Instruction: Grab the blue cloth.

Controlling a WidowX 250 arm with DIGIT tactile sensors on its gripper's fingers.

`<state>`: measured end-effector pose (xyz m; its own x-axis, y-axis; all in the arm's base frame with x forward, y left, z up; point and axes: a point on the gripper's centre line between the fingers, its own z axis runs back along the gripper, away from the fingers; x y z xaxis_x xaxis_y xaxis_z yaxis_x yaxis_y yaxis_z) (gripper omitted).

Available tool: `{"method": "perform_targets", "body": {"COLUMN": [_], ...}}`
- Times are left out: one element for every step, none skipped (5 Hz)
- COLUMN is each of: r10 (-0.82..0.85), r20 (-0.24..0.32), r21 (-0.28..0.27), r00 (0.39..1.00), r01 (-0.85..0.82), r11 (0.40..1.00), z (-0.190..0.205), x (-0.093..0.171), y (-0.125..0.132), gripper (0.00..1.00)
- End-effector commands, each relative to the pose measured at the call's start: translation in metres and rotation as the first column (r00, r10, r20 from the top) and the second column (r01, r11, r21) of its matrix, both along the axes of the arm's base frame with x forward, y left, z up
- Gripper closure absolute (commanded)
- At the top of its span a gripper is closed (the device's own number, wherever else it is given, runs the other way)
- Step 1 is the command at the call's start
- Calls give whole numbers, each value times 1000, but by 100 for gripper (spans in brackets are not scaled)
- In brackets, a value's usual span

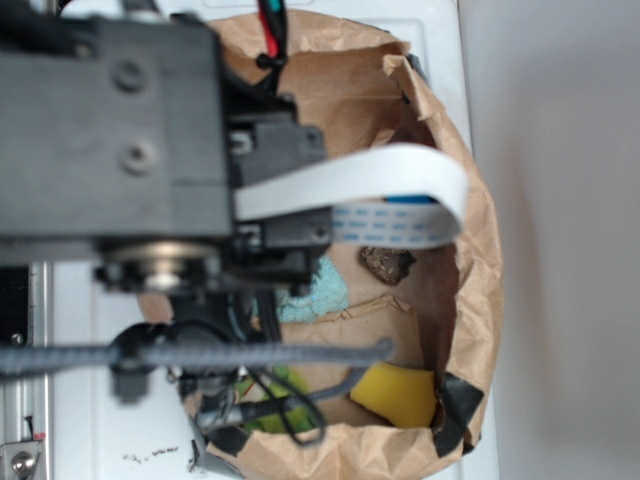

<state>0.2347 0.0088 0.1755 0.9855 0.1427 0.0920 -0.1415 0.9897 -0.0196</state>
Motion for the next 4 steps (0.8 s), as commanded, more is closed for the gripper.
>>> {"method": "perform_targets", "body": {"r10": [74, 101, 66, 66], "r20": [17, 14, 59, 59], "r21": [-4, -26, -7, -7], "r00": [997, 995, 996, 996], "r01": [-74, -100, -66, -66], "r11": [997, 995, 998, 998], "z": [-22, -41, -49, -49], "x": [34, 44, 36, 36], "y": [24, 29, 25, 25], "gripper": [0, 0, 0, 0]}}
